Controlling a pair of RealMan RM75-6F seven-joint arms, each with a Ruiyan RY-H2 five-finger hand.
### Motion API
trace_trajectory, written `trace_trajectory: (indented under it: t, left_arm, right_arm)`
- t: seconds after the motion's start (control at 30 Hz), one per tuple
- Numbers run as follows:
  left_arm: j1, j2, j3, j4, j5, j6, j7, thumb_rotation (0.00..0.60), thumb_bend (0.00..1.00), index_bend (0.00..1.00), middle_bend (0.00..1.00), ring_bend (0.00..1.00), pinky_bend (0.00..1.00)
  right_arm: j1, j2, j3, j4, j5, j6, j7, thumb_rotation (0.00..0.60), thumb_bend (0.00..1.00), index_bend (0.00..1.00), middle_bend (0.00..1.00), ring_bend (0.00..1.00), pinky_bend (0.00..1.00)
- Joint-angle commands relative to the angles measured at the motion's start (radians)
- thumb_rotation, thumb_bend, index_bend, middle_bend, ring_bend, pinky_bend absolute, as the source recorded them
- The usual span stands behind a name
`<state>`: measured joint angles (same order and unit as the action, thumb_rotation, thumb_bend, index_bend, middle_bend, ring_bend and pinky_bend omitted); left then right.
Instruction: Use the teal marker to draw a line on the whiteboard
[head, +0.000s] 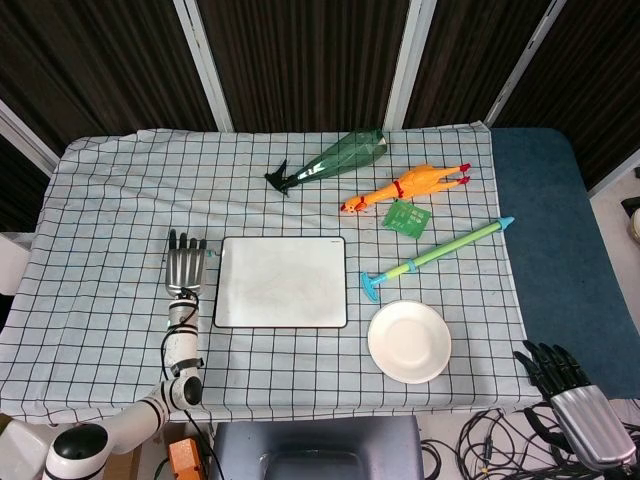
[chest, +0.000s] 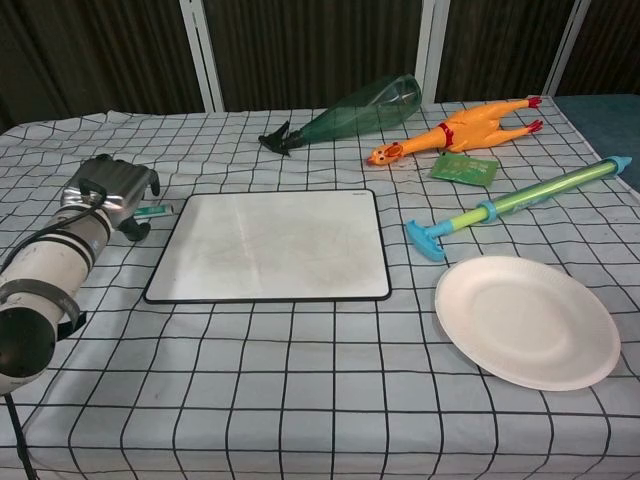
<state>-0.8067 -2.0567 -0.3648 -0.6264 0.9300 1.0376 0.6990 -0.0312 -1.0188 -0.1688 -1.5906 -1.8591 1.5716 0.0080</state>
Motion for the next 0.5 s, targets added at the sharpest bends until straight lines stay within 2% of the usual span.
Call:
trace_trajectory:
  t: [0.03,0.5]
  left_arm:
    - [-0.005,-0.004,-0.004,0.013,-0.001,-0.012,-0.003,0.6,0.38,0.33,0.33,0.17,0.1]
    - [-0.039,-0.048,-0.014,0.161,0.02,-0.066,-0.051,0.6,0.38,0.42,0.41,0.21,0.11]
  right_arm:
    - [0.002,0.004,-0.003,-0.001,-0.003,-0.002,0.006,0.6,0.33,0.0,0.0,0.0,0.07]
    - [0.005,0.009,0.0,-0.001,0.006,-0.006,0.014,0.6,0.33,0.0,0.0,0.0,0.07]
